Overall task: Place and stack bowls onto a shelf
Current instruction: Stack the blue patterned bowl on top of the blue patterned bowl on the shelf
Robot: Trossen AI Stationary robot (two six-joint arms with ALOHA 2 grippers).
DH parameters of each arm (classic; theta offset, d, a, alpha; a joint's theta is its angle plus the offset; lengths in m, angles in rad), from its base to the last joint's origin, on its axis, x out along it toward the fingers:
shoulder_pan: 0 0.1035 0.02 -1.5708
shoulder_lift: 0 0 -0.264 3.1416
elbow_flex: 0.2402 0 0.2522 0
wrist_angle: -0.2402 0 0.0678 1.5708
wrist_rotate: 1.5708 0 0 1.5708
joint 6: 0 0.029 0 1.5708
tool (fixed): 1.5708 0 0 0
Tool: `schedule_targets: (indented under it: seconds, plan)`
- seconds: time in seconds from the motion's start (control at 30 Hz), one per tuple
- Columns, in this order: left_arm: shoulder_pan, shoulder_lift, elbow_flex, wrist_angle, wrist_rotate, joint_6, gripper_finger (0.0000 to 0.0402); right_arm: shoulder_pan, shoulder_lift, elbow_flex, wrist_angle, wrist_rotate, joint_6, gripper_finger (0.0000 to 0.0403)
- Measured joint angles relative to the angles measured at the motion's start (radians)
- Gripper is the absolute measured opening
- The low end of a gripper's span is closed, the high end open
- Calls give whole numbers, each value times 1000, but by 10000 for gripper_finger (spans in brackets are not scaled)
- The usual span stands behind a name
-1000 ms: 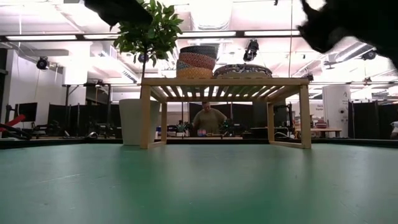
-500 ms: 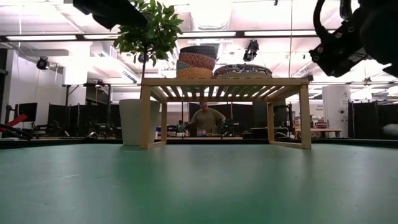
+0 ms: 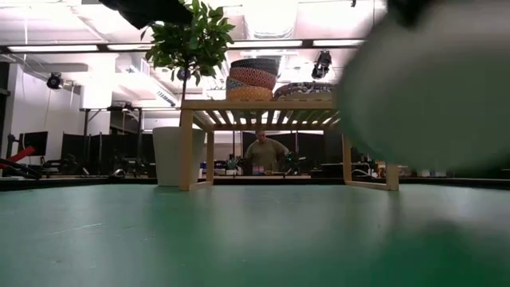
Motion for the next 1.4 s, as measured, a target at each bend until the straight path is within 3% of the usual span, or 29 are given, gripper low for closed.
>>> schedule_targets:
  seconds: [0.2, 0.33, 0.47, 0.57, 0.7, 1.03, 1.23, 1.4]
  plan:
    - [-4, -49, 0, 2, 1, 19, 0, -56, -58, 241, -127, 277, -314, 9]
    - [-9, -102, 0, 1, 1, 64, 0, -88, -99, 394, -158, 518, -524, 9]
    - [-8, -159, 0, -1, -12, 137, 0, -161, -143, 477, -216, 736, -734, 9]
    - [-8, -192, 0, 0, -89, 177, 0, -270, -174, 482, -219, 809, -863, 9]
    - [-7, -223, 0, -1, -173, 203, 0, -465, -196, 455, -187, 749, -991, 9]
    - [-8, -249, 0, -2, -189, 213, 0, -858, -156, 380, -75, 393, -1110, 21]
    - [-8, -238, 0, -2, -189, 209, 0, -957, -123, 377, -73, 292, -1102, 78]
    - [-7, -235, 0, -26, -191, 186, 0, -958, -121, 376, -63, 262, -1102, 109]
